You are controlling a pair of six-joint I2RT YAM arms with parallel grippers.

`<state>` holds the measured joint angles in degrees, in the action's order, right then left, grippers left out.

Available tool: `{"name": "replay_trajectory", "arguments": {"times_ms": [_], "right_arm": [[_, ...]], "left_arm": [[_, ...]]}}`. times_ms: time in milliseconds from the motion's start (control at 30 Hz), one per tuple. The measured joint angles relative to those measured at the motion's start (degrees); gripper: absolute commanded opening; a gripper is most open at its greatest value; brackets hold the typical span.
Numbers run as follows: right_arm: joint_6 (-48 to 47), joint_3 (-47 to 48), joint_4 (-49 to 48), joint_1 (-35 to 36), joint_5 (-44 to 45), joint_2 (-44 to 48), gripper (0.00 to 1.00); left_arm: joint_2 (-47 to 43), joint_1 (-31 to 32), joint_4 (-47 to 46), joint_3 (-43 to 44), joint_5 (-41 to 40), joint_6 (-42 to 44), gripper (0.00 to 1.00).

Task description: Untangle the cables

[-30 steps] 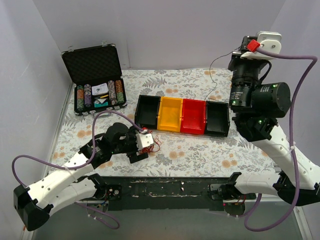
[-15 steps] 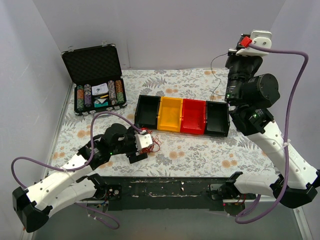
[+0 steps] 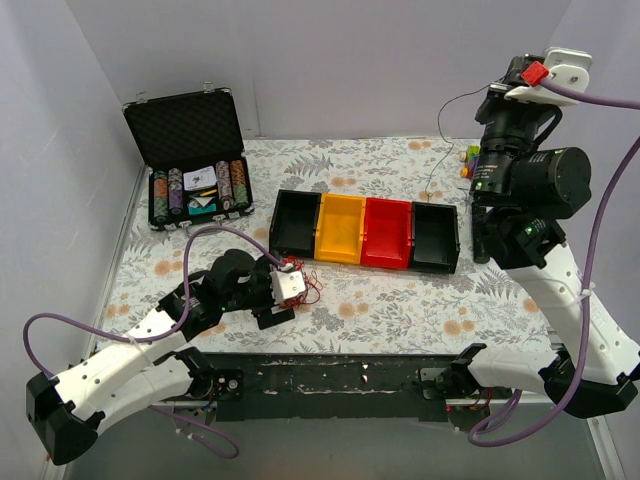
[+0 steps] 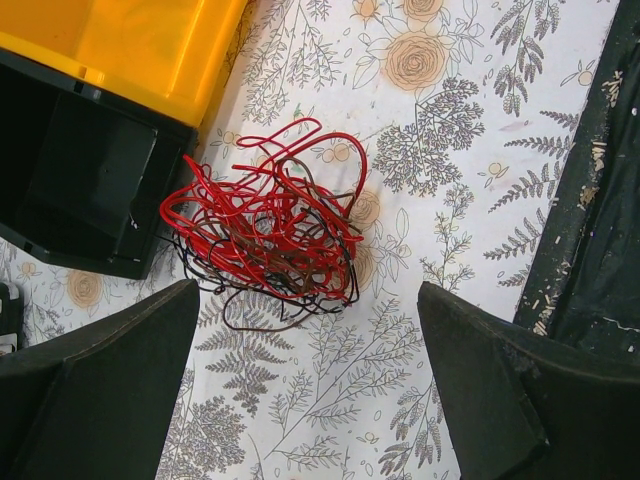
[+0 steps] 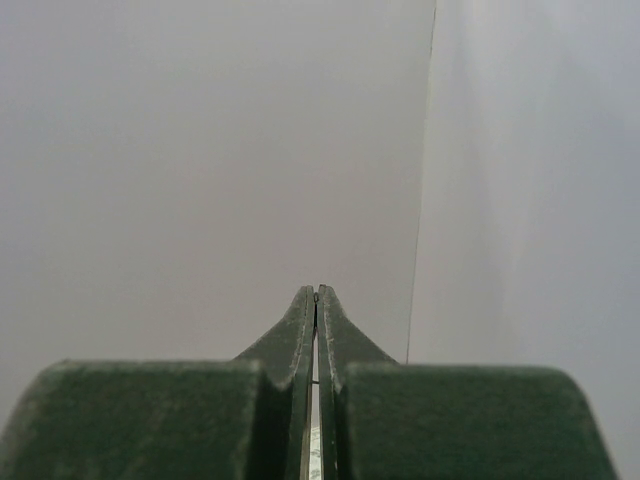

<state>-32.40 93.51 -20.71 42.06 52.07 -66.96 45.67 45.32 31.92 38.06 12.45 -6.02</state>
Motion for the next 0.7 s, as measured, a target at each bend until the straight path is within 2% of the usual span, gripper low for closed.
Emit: {"name": "replay_trajectory", "arguments": {"times_ms": [233, 700], "right_arm": [[-2.43, 2.38, -1.31, -0.44, -0.02, -0.26, 0.01], [-1.73, 0.92, -1.6, -3.26, -1.16, -0.39, 0.01]], "left_arm": [[0.0, 0.0, 0.09, 0.0, 0.0, 0.0, 0.92], [0.31, 0.0, 0.24, 0.0, 0.0, -0.09, 0.92]]}}
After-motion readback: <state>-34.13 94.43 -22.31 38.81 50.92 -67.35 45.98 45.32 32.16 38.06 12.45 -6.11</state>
